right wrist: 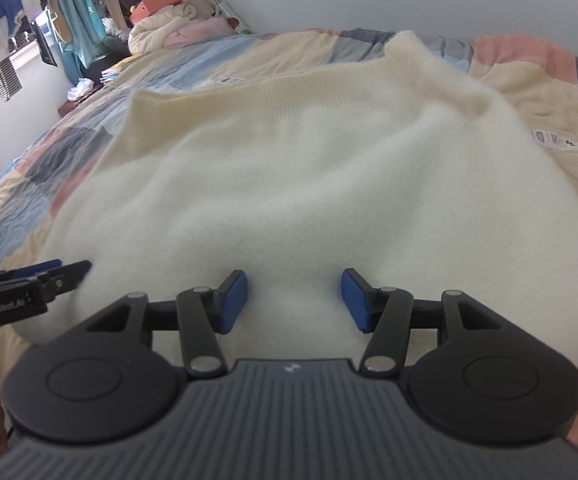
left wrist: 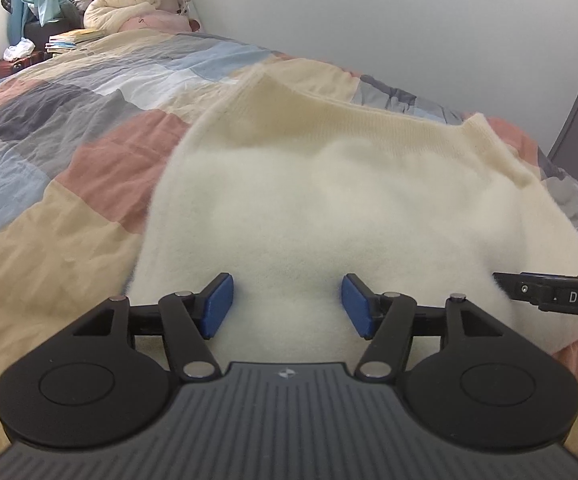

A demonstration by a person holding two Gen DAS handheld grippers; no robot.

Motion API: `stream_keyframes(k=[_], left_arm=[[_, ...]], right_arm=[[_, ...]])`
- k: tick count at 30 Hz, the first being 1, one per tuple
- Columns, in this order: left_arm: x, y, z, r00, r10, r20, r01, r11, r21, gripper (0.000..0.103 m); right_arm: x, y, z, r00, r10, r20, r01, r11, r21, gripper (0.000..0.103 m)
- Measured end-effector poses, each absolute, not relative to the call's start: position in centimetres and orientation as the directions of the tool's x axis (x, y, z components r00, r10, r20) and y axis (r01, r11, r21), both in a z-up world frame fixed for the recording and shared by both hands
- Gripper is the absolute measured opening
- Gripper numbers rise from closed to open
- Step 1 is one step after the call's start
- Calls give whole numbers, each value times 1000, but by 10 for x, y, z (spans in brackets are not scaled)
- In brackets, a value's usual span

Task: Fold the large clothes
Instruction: 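Move both open grippers over the folded sweater to its folded edge, then grasp the folded sweater edge with both grippers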

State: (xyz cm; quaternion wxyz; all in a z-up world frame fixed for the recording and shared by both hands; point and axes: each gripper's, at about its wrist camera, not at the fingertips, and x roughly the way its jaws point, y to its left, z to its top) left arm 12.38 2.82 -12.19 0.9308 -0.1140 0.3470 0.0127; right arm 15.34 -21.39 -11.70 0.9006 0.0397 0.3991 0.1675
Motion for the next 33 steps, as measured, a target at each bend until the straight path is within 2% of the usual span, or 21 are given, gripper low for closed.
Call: stream_keyframes(k=[6, 9, 12, 15, 19, 22, 27, 33], left_arm=[[110, 30, -111, 769, -52, -637, -133, 962, -239, 67], [98, 32, -102, 765, -82, -639, -159, 938, -309, 72], [84, 32, -97, 761, -128, -636, -176, 903, -391, 79], [74, 30, -99, 744, -181, -643, -192, 864, -466, 84], [71, 32, -116, 700, -263, -664, -241, 789, -566, 91], [76, 39, -132, 679, -321, -660, -283, 715, -639, 92], [85, 59, -158, 683, -385, -621, -349, 574, -741, 92], [89, 81, -171, 733, -380, -564, -388, 446, -806, 92]], right_arm=[[136, -219, -108, 676, 305, -671, -178, 951, 253, 56], [125, -222, -101, 681, 313, -662, -159, 946, 283, 58], [113, -229, -96, 681, 352, -642, -135, 922, 362, 73], [104, -237, -96, 661, 400, -635, -112, 889, 444, 75], [99, -251, -111, 571, 589, -572, -76, 732, 678, 90], [104, -254, -131, 512, 626, -588, 9, 681, 733, 90], [115, -255, -157, 475, 617, -628, 139, 652, 746, 90], [116, -264, -167, 589, 567, -576, 216, 577, 788, 90]])
